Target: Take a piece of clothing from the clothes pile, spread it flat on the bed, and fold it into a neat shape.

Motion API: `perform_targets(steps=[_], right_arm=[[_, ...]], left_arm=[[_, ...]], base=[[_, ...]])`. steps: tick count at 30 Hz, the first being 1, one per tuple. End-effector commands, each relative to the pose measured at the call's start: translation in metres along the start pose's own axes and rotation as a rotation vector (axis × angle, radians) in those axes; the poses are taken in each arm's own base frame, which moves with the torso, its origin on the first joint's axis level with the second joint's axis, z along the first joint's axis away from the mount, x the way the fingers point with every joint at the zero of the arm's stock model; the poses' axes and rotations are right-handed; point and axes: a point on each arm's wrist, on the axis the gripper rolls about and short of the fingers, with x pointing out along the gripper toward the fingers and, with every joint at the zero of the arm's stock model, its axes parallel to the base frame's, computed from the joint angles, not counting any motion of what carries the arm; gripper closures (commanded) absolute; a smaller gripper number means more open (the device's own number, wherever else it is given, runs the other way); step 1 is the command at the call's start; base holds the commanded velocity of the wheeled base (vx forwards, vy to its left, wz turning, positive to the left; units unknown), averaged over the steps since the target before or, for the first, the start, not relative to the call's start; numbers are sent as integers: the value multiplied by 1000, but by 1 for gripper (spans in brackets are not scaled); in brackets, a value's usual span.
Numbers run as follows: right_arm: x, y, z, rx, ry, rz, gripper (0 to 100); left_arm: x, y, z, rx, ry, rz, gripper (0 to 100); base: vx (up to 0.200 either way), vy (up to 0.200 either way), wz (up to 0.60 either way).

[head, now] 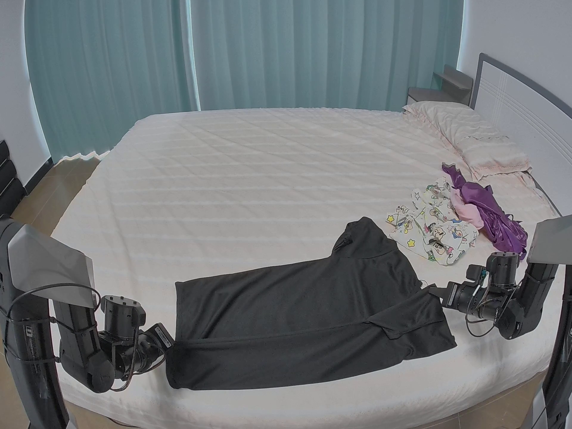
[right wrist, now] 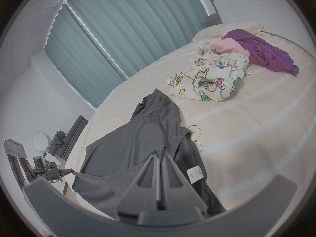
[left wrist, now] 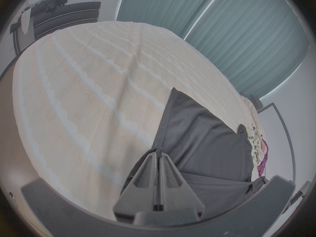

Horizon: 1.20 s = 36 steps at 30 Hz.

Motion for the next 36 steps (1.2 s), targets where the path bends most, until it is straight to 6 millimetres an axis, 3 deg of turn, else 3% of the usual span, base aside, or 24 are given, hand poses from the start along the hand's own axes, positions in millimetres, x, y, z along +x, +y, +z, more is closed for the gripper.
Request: perform_targets(steps=[1,17,34,35,36], right_arm=[[11,-6,-3,5,13,-2,100],[33,-18,-12,12,33,-8,100],[40,-24,-21,22,54,-17,100],[42,-25,-20,21,51,-14,0],[43,-25,-20,21,51,-14,0]], left_arm=[[14,4,-5,7,12,34,100],[35,1,-4,37,-9,40,100],[48,-1,-5,76,-50,71,100],[48,-1,-5,76,-50,71,100],[48,-1,-5,76,-50,71,100]], base=[[0,0,0],[0,0,0],[0,0,0],[0,0,0],[0,0,0]])
